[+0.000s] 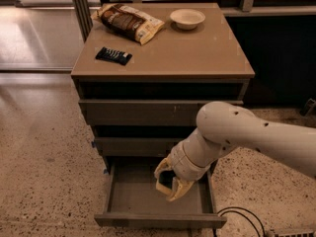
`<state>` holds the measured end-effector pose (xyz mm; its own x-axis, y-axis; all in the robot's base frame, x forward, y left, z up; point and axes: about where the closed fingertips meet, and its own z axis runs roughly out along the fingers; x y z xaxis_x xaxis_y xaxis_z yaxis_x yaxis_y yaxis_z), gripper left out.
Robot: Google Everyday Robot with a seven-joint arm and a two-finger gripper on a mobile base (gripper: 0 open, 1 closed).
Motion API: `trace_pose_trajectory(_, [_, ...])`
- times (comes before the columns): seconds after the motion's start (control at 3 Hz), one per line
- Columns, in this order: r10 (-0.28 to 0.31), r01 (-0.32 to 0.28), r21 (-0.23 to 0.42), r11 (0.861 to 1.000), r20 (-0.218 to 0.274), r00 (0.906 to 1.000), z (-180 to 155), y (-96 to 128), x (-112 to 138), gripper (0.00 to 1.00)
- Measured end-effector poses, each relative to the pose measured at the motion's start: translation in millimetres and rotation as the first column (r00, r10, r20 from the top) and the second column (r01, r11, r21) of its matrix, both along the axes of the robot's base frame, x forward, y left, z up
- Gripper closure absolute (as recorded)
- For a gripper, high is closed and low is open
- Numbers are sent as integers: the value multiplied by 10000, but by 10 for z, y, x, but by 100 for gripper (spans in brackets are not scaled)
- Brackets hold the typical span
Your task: Place sponge into bottom drawer
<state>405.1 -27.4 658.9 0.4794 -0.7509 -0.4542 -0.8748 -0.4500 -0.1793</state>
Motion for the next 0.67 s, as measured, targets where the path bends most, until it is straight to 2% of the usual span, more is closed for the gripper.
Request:
trace_pose_trajectory(0.33, [-394, 392, 59, 9992, 276, 9988, -419, 145, 193, 100])
trace_pose_trajectory(0.67, [-906, 899, 134, 9959, 629, 9939, -756, 253, 358, 100])
